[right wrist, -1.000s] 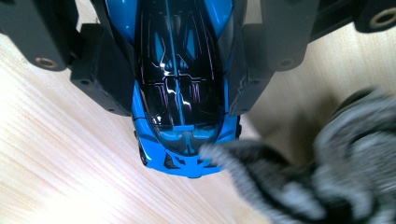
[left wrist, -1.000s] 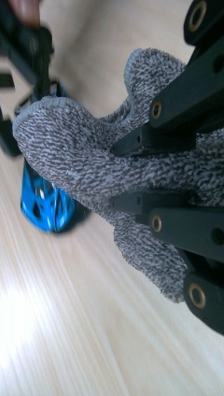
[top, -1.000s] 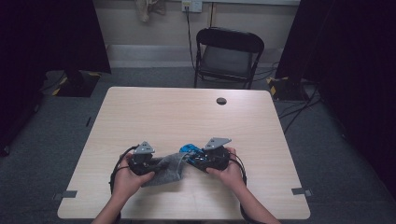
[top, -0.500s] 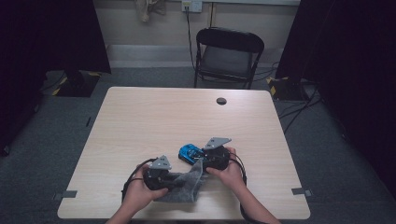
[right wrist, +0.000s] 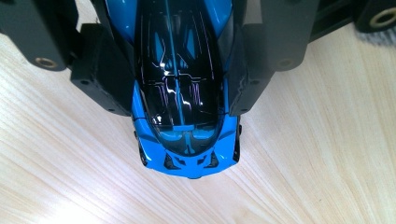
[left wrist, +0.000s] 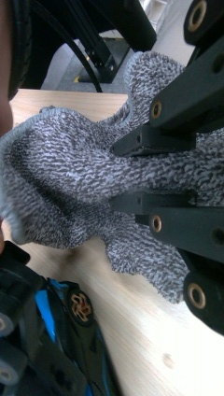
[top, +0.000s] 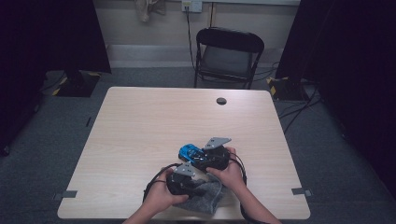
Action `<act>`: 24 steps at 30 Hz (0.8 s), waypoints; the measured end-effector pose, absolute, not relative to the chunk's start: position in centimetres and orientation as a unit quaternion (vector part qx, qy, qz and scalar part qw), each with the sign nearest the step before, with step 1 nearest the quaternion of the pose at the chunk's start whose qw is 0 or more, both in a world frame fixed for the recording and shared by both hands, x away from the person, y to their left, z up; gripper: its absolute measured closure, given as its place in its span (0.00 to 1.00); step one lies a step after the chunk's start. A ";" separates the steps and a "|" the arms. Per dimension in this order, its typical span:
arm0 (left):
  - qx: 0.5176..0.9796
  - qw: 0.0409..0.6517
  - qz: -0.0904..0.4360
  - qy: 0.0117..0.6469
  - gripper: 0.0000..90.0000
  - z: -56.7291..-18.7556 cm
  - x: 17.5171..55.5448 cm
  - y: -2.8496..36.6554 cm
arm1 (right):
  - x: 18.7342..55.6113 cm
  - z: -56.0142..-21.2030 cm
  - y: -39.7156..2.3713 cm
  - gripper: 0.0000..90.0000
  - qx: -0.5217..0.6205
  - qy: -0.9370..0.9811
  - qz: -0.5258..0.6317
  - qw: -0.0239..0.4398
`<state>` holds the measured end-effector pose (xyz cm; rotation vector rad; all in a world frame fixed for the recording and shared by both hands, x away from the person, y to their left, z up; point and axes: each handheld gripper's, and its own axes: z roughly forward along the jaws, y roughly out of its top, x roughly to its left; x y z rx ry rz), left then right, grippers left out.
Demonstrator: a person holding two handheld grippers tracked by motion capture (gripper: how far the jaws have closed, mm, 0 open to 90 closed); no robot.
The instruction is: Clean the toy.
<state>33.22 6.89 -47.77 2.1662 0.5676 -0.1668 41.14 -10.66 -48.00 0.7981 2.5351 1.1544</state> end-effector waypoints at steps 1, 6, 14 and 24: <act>0.868 0.433 -0.067 0.232 0.85 -47.8 33.4 6.8 | 41.1 -48.0 -10.7 0.47 0.273 0.868 0.396 0.121; 0.867 0.428 -0.056 0.249 0.85 -48.2 34.4 6.4 | 41.1 -48.0 -10.7 0.47 0.273 0.868 0.397 0.122; 0.854 0.432 -0.044 0.284 0.84 -48.5 35.9 7.1 | 41.1 -48.1 -10.7 0.47 0.273 0.867 0.399 0.123; 0.853 0.429 -0.021 0.296 0.84 -48.4 36.6 8.2 | 41.1 -48.1 -10.7 0.47 0.273 0.867 0.399 0.123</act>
